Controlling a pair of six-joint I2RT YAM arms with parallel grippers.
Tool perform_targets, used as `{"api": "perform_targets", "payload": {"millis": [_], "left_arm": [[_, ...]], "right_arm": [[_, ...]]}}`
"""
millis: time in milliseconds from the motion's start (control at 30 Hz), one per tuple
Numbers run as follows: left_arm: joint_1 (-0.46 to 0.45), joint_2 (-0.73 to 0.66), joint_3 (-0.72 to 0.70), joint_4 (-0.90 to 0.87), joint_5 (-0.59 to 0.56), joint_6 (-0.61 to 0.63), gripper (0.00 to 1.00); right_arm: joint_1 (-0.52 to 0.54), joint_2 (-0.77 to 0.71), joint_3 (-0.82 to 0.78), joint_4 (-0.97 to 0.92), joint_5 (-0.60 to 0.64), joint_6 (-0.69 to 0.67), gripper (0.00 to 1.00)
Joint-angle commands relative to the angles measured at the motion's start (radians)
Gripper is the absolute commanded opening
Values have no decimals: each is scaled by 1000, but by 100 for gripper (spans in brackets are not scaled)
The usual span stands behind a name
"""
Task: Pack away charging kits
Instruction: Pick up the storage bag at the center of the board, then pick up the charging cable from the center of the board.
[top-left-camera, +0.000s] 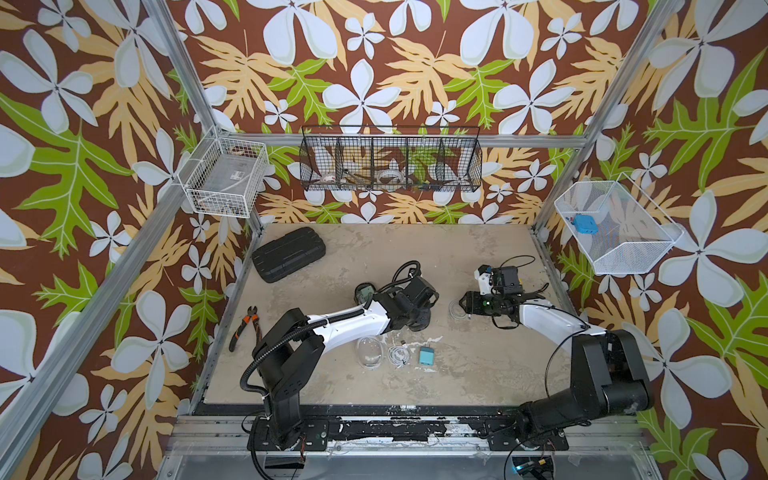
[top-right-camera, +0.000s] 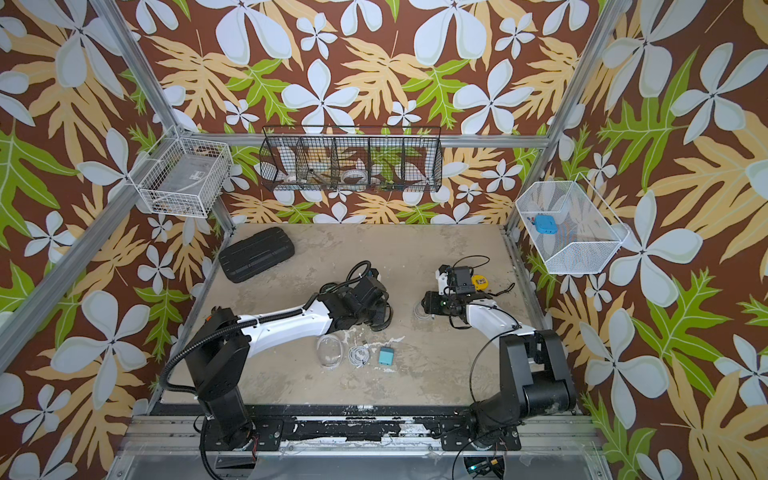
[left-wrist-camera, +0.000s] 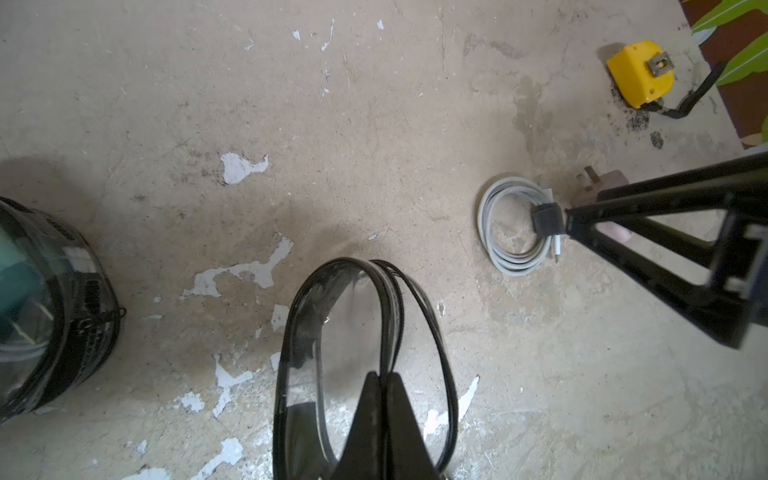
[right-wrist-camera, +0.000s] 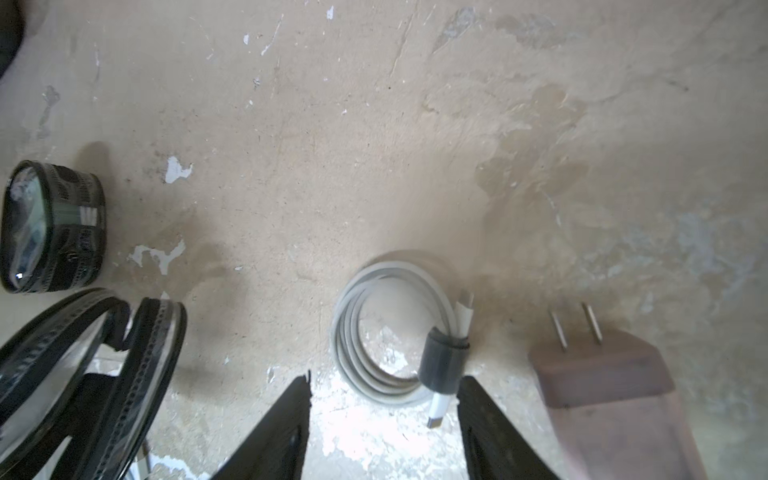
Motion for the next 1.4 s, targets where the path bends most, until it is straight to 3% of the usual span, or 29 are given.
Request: {"api": "perform_targets", "payload": {"millis": [0,233,767,900,1167,1367], "left_arm": [[1,-12,4,43,-10,-4,0],[1,-30,-13,62,-14,-4,0],[6,-30,-5,63,-31,13,0],[8,-37,-8,65,-31,15,0],[15,-38,-17,71,-15,4,0],[15,-22,-27,92,6,-25,0]], "right_arm": [[15,36,26,-20,71,-13,58],[23,54,27,-41,151,-25,57],[27,153,17,-16,123,-27,47],[26,155,8,2,130,-17,41],[27,100,3,-4,135,-17,13],[36,-38,-7,-31,110,-7,10]]}}
